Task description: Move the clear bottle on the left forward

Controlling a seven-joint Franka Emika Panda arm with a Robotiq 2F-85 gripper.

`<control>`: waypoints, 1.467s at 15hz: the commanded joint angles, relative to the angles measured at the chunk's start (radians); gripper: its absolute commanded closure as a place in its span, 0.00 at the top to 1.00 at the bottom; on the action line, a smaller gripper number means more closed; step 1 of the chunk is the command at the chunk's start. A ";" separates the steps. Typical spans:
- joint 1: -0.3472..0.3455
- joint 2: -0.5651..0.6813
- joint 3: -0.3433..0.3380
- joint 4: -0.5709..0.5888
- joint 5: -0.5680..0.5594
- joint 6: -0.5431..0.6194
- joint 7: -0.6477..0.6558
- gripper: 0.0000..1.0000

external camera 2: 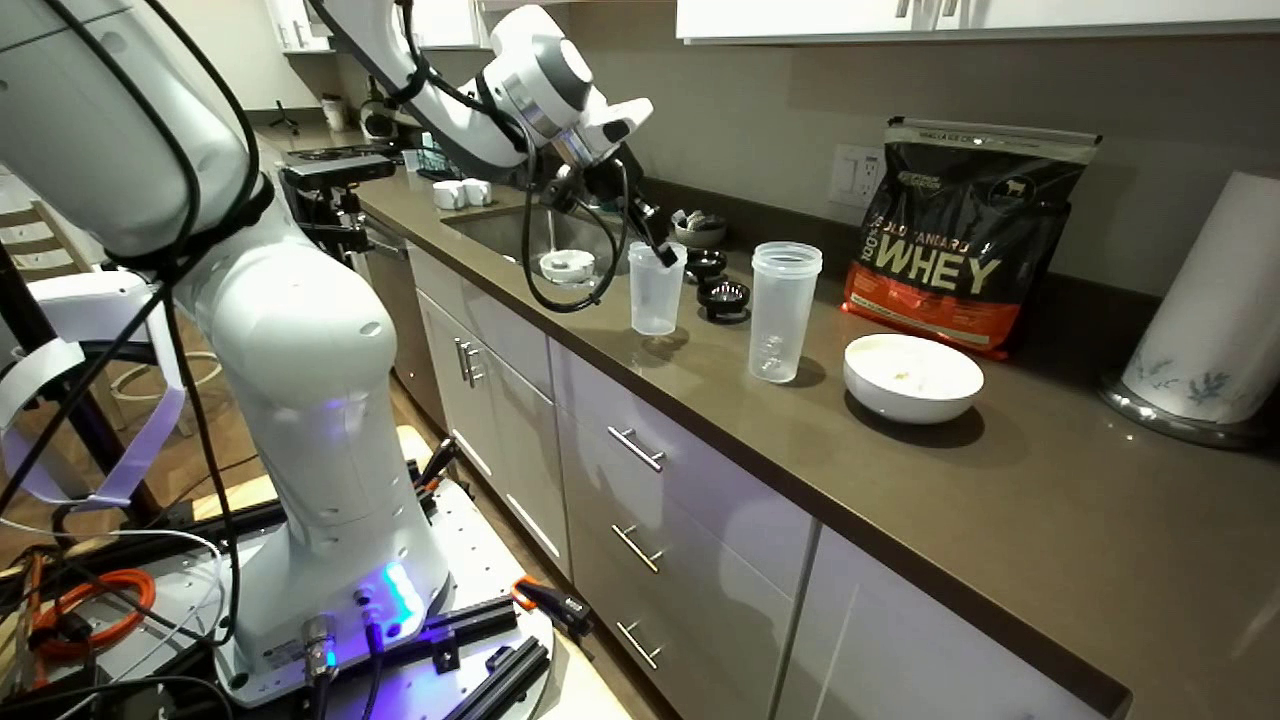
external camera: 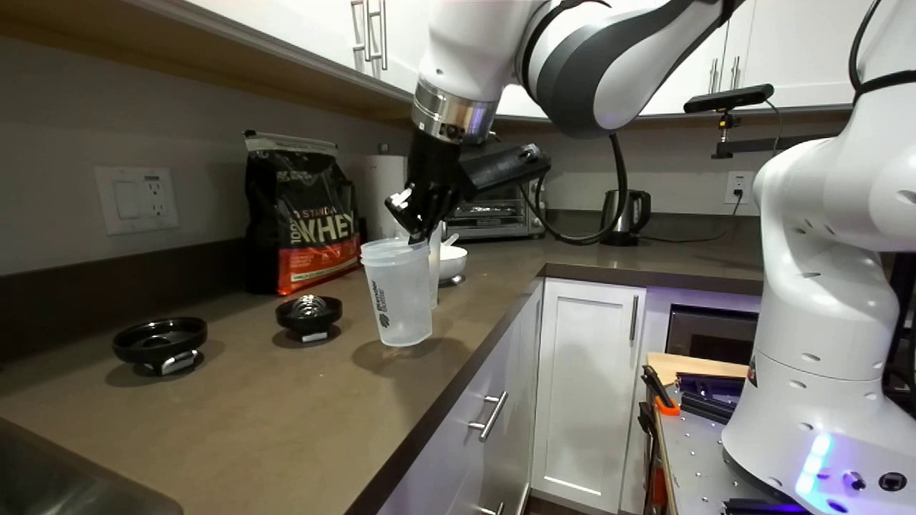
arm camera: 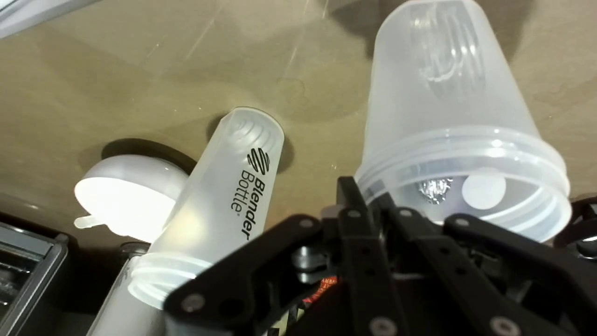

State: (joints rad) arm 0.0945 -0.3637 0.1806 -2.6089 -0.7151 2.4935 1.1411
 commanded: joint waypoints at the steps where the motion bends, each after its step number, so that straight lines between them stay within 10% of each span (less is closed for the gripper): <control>1: -0.030 0.011 0.022 0.000 0.011 0.022 -0.012 0.04; 14: -0.051 0.073 0.042 0.012 -0.002 0.104 0.006 0.04; 15: -0.051 0.076 0.042 0.013 -0.001 0.102 0.004 0.25; 22: -0.039 0.068 0.032 0.029 0.024 0.079 -0.038 0.71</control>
State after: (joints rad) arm 0.0673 -0.2998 0.2069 -2.5999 -0.7153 2.5707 1.1426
